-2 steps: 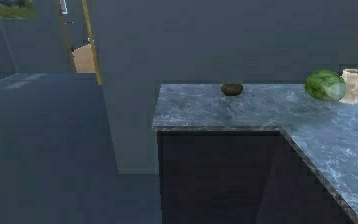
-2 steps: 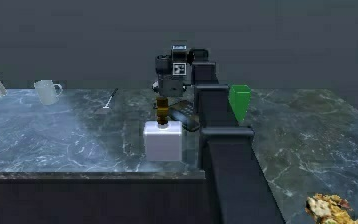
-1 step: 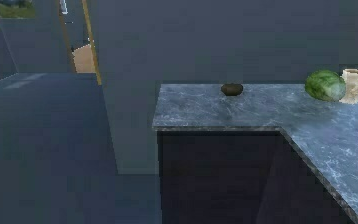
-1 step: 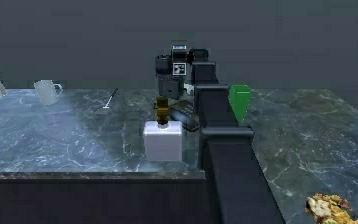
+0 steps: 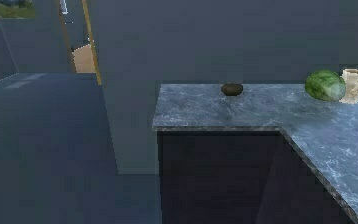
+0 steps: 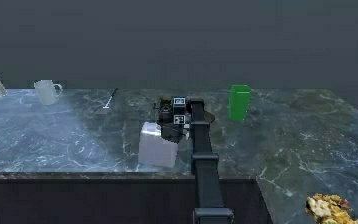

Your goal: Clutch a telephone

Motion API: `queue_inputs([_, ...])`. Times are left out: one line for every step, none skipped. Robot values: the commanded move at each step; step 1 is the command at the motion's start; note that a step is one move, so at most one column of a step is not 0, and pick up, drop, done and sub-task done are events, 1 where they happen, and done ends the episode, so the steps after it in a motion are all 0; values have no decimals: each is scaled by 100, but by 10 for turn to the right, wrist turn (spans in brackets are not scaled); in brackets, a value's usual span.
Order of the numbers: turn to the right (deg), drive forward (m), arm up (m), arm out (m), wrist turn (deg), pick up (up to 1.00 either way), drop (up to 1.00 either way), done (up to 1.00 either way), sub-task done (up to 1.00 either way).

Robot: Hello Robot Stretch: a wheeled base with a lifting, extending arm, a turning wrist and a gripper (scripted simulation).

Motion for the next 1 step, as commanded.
queue_inputs([0,0,0,0,0,100,0,0,0])
